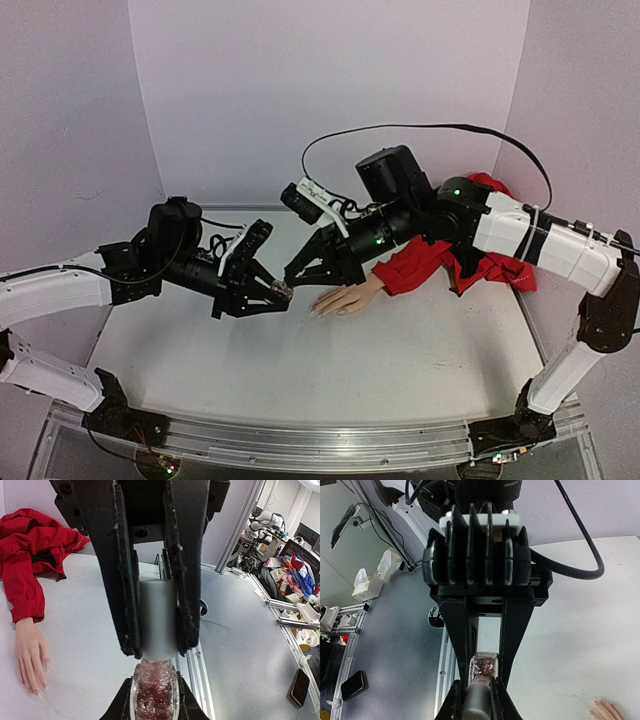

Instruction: Paint the nails

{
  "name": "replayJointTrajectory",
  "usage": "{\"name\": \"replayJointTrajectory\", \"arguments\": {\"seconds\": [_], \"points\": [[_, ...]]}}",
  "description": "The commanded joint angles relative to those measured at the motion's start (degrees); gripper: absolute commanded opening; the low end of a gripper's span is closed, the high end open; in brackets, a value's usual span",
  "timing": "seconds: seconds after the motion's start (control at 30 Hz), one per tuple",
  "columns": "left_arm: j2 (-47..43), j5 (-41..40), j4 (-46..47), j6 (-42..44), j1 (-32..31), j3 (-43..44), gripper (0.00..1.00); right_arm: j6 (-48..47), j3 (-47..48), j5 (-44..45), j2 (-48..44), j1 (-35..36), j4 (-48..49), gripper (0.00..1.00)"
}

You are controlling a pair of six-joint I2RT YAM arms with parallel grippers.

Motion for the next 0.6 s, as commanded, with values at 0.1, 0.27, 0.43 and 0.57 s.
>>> {"name": "replayJointTrajectory", "arguments": {"seconds": [0.1,0.27,0.43,0.57], "points": [[-1.0,-1.3,2.4,-0.1,0.6,3.5,0.00,1.5,-2.1,0.8,-3.5,0.4,1.8,0.00],[-0.5,-1.6,2.3,0.0,0.6,3.2,0.00,2.3,-3.1,1.4,-5.0,0.4,2.9,0.00],[-0.4,-1.9,2.2,0.2,0.6,3.2,0.00,2.9,-3.8,1.8,-5.5,0.4,3.4,0.00],[-0.5,-1.9,2.1,0.1,0.6,3.2,0.00,2.9,-4.0,1.6,-5.6,0.3,3.7,0.00]]}}
